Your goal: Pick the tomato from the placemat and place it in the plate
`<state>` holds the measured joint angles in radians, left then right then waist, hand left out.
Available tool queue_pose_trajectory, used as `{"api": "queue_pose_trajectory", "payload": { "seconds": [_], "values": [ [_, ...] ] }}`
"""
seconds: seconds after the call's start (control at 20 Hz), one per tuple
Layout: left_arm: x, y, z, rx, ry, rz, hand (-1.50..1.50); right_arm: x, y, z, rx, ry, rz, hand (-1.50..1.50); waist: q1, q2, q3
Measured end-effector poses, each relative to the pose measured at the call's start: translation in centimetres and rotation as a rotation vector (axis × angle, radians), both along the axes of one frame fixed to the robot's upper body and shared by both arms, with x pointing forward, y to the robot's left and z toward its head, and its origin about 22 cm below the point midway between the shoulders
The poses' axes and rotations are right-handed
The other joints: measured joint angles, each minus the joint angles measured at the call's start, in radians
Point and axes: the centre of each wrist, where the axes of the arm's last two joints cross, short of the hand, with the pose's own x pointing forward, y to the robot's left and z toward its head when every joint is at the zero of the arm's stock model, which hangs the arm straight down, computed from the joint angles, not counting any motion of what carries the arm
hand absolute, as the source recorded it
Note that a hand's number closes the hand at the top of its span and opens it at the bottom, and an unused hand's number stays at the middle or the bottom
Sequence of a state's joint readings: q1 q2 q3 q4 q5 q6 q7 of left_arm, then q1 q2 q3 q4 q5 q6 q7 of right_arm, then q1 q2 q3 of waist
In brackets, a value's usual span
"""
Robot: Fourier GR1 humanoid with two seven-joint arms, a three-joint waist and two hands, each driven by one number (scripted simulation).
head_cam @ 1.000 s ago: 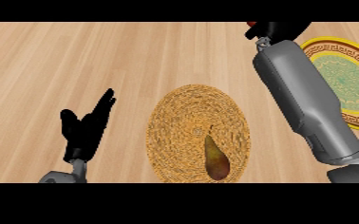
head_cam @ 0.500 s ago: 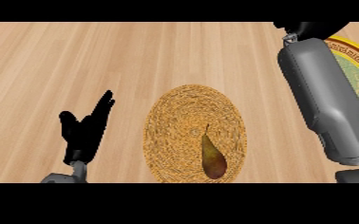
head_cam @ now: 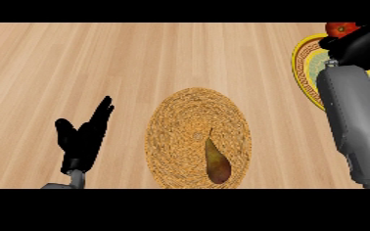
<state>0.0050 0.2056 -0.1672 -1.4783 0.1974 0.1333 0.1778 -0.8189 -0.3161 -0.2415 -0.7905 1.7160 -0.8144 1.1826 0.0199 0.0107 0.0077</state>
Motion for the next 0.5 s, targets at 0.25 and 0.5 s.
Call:
{"api": "queue_pose_trajectory", "payload": {
  "seconds": [0.25,0.5],
  "values": [
    [0.1,-0.1,0.0,-0.001,0.01,0.001,0.0,-1.3,-3.8,-1.5,0.012,-0.051,-0.073,1.5,-0.003,-0.003,0.0],
    [0.3,0.0,0.1,-0.003,0.02,-0.004,0.0,-2.9,-7.4,-3.6,0.037,-0.1,-0.123,1.5,-0.001,-0.004,0.0]
  ]
}}
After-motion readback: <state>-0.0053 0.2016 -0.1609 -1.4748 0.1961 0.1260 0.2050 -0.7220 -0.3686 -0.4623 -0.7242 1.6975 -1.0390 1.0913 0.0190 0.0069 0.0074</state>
